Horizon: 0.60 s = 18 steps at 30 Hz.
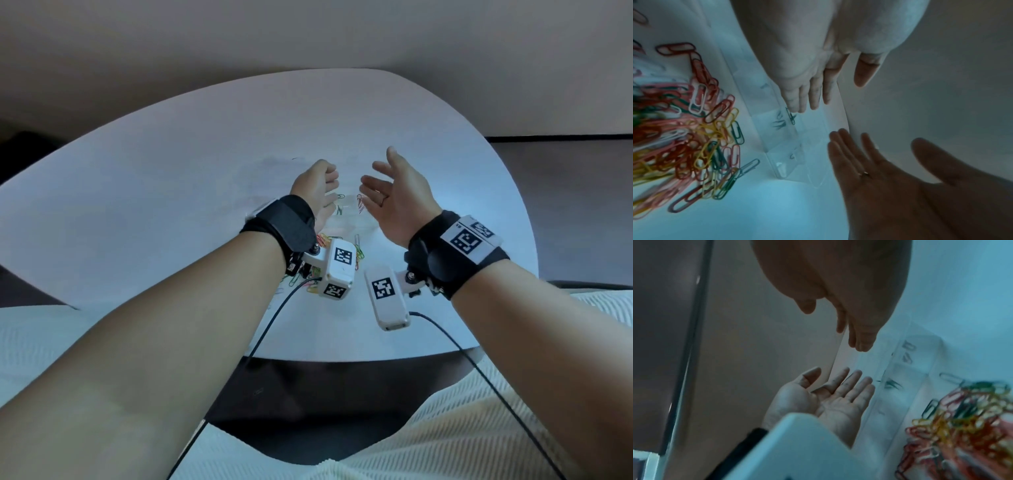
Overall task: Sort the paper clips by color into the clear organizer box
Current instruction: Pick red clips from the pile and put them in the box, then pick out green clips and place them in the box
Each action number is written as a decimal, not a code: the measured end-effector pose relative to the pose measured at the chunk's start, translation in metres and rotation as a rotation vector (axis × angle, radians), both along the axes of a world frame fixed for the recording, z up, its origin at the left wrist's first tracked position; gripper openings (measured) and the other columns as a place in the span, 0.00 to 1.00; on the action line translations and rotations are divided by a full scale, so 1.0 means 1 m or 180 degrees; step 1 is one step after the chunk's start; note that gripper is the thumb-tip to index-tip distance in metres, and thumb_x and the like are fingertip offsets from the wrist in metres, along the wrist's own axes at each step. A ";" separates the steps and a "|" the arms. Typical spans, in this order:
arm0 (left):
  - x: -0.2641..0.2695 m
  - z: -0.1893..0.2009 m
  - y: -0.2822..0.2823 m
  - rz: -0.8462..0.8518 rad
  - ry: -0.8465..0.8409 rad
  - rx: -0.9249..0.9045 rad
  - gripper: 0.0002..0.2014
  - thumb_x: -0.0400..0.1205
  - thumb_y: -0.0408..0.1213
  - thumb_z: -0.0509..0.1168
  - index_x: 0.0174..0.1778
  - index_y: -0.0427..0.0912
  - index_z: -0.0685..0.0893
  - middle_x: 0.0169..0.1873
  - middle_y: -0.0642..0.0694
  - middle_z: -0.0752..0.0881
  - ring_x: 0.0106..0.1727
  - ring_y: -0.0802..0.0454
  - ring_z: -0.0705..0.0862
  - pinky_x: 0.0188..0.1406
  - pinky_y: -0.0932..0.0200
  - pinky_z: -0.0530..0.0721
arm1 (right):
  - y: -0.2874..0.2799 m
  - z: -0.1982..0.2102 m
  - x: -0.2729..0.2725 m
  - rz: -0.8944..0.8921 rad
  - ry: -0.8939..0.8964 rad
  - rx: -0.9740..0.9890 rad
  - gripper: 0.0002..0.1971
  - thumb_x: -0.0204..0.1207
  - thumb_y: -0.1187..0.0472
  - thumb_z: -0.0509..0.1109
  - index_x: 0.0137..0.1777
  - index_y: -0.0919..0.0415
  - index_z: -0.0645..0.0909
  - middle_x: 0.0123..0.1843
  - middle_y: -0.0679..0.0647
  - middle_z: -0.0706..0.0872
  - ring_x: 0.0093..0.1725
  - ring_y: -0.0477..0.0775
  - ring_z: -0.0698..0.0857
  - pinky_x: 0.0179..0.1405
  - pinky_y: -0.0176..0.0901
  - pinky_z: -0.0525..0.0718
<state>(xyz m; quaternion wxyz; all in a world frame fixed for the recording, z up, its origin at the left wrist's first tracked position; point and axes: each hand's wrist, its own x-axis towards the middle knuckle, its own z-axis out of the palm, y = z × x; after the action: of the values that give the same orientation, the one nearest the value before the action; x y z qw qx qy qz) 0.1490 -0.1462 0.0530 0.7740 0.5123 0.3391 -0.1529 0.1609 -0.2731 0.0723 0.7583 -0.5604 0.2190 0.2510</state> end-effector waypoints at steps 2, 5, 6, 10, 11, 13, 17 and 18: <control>-0.001 -0.001 -0.003 -0.0046 -0.0042 0.0025 0.20 0.85 0.42 0.58 0.69 0.36 0.78 0.71 0.39 0.77 0.76 0.40 0.71 0.75 0.49 0.68 | -0.010 0.005 -0.004 0.0198 -0.0234 -0.0251 0.18 0.86 0.47 0.60 0.62 0.60 0.80 0.59 0.60 0.85 0.59 0.57 0.86 0.64 0.48 0.82; -0.008 0.003 -0.005 -0.0243 -0.0262 0.0381 0.17 0.86 0.38 0.57 0.67 0.36 0.79 0.67 0.39 0.81 0.69 0.42 0.77 0.73 0.51 0.74 | -0.027 0.006 -0.011 0.0641 -0.0534 -0.0744 0.08 0.83 0.59 0.63 0.51 0.62 0.82 0.43 0.58 0.87 0.40 0.58 0.86 0.47 0.50 0.84; -0.012 0.006 -0.004 -0.0359 -0.0386 0.0616 0.14 0.86 0.36 0.58 0.64 0.37 0.81 0.62 0.39 0.83 0.64 0.43 0.80 0.68 0.54 0.78 | -0.033 0.003 -0.013 0.0810 -0.0646 -0.1019 0.07 0.82 0.63 0.63 0.49 0.62 0.83 0.40 0.58 0.87 0.37 0.57 0.86 0.43 0.49 0.84; -0.037 0.018 0.015 -0.1031 -0.0821 0.1819 0.08 0.83 0.29 0.61 0.49 0.42 0.85 0.45 0.45 0.88 0.43 0.52 0.85 0.47 0.58 0.85 | -0.046 -0.019 -0.018 0.1723 -0.1044 -0.2329 0.13 0.78 0.70 0.60 0.46 0.60 0.88 0.43 0.54 0.90 0.38 0.54 0.88 0.38 0.42 0.85; -0.046 0.019 0.024 -0.1180 -0.0836 0.2082 0.08 0.82 0.29 0.63 0.47 0.43 0.85 0.42 0.46 0.89 0.39 0.53 0.85 0.43 0.58 0.85 | -0.046 -0.025 -0.019 0.2008 -0.1139 -0.2584 0.14 0.78 0.69 0.61 0.47 0.57 0.89 0.45 0.53 0.91 0.41 0.53 0.89 0.38 0.38 0.84; -0.064 0.017 0.043 -0.1424 -0.0738 0.2576 0.07 0.79 0.30 0.66 0.45 0.45 0.86 0.37 0.47 0.89 0.34 0.53 0.85 0.36 0.57 0.84 | -0.043 -0.035 -0.020 0.2460 -0.1322 -0.2980 0.16 0.80 0.68 0.61 0.53 0.54 0.90 0.56 0.52 0.91 0.51 0.50 0.89 0.45 0.33 0.81; -0.095 0.002 0.083 -0.1615 -0.0242 0.3001 0.03 0.76 0.34 0.71 0.41 0.46 0.86 0.33 0.47 0.89 0.29 0.52 0.84 0.37 0.61 0.81 | -0.032 -0.053 -0.023 0.3114 -0.1734 -0.3362 0.26 0.81 0.74 0.53 0.70 0.52 0.82 0.77 0.54 0.78 0.75 0.55 0.77 0.68 0.37 0.72; -0.102 -0.003 0.090 -0.1645 -0.0147 0.3089 0.02 0.76 0.36 0.72 0.41 0.47 0.86 0.33 0.47 0.88 0.30 0.51 0.83 0.37 0.61 0.80 | -0.031 -0.058 -0.025 0.3261 -0.1774 -0.3418 0.28 0.80 0.76 0.53 0.73 0.52 0.79 0.78 0.54 0.76 0.77 0.55 0.74 0.73 0.39 0.69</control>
<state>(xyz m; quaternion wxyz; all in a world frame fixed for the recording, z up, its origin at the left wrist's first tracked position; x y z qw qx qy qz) 0.0473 -0.0564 0.0496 0.3934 0.8803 0.2168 -0.1527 0.1357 -0.3042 0.0143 0.2012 -0.9228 -0.1730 0.2792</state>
